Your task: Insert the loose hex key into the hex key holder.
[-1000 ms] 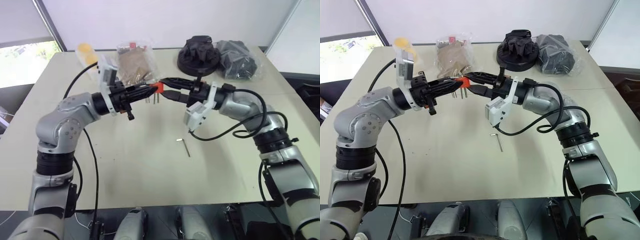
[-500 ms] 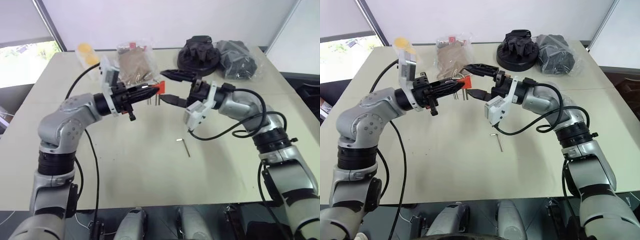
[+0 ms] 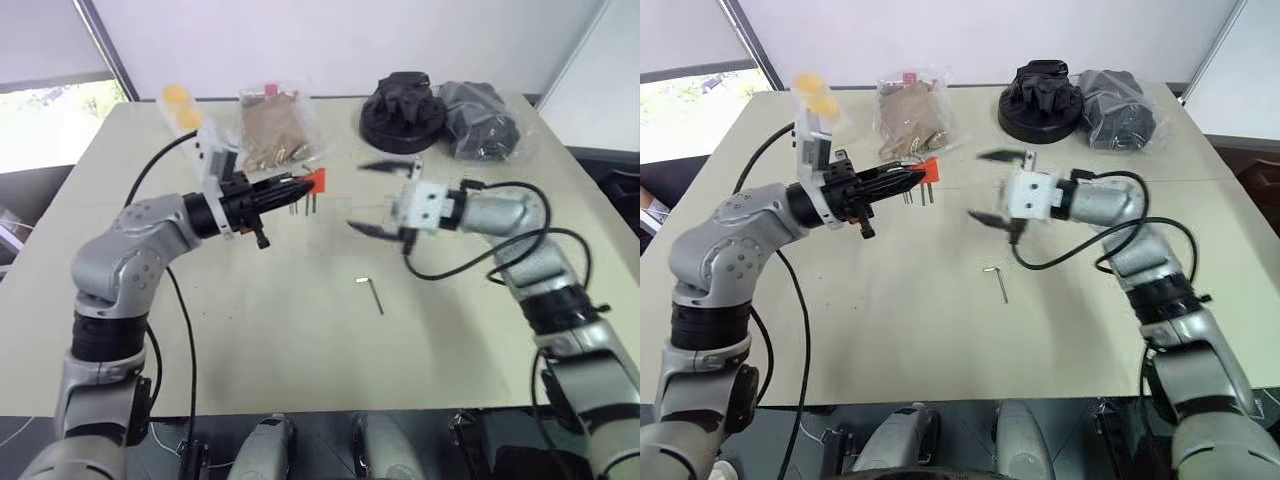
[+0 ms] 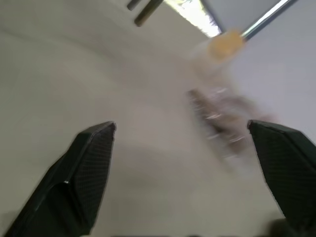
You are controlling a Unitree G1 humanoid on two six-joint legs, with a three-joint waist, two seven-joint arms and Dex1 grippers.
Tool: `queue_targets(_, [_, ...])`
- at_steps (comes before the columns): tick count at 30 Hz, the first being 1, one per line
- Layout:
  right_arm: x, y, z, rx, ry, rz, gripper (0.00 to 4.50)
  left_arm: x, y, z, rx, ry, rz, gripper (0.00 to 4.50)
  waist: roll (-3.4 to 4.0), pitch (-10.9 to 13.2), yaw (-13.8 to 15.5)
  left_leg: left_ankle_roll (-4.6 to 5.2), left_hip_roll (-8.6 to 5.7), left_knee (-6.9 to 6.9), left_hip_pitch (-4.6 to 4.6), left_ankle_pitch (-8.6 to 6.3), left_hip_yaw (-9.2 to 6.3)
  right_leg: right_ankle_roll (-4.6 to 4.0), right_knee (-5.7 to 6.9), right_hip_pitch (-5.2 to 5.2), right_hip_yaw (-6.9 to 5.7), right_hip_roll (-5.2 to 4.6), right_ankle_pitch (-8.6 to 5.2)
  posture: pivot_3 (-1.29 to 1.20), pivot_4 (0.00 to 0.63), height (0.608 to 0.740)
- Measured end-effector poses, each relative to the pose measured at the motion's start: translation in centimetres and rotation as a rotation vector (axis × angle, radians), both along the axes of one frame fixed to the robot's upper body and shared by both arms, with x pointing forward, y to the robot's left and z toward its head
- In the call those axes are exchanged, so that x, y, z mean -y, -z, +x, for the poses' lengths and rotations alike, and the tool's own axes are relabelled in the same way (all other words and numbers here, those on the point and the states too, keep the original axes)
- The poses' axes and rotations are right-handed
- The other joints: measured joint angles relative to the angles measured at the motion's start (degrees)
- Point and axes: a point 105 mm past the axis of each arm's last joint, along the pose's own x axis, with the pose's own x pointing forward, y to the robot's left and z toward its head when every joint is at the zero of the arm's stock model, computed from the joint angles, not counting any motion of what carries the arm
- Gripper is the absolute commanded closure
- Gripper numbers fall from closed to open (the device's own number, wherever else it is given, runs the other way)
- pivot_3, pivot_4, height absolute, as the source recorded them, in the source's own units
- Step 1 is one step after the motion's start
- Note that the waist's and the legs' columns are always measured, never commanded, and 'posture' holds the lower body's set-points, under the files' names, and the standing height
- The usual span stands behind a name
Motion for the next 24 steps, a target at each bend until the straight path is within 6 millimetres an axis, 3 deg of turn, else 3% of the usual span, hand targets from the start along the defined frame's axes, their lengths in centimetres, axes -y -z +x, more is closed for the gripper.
queue_targets(4, [0.5,-0.3,-2.7,-0.237,-0.019,-0.052,0.07,-0.7,1.0,0.1,0.007,-0.044,0.02,4.5,-0.02,-0.01,-0.08,0.03,0.03,-0.02,0.01,-0.02,-0.04,0.0,-0.03,0.01,-0.01,0.02,0.0,0.0,0.15,0.74])
queue_targets(10, [1.3,3.3,-3.0,-0.479,0.144,-0.142,0.07,-0.9,1.4,-0.1,0.031,-0.067,0.037,4.5,-0.02,-0.01,0.95,0.04,0.01,-0.02,0.0,-0.03,0.02,0.0,-0.06,-0.01,0.01,-0.01,0.0,0.0,0.15,0.74])
queue_targets(16, [0.7,7.3,-1.4,-0.474,0.286,-0.239,0.07,-1.0,1.7,-0.5,0.032,-0.071,0.051,4.5,-0.02,-0.01,1.42,0.03,-0.02,0.0,-0.04,-0.02,0.03,0.0,-0.07,-0.04,0.01,-0.03,0.0,0.0,0.15,0.74])
queue_targets(24, [1.6,9.3,-0.2,-0.427,0.388,-0.344,0.07,-1.2,1.7,-0.7,0.04,-0.087,0.073,4.5,-0.04,-0.01,1.44,0.03,-0.03,-0.01,-0.04,-0.02,0.03,0.0,-0.08,-0.04,0.0,-0.03,0.0,0.0,0.15,0.74])
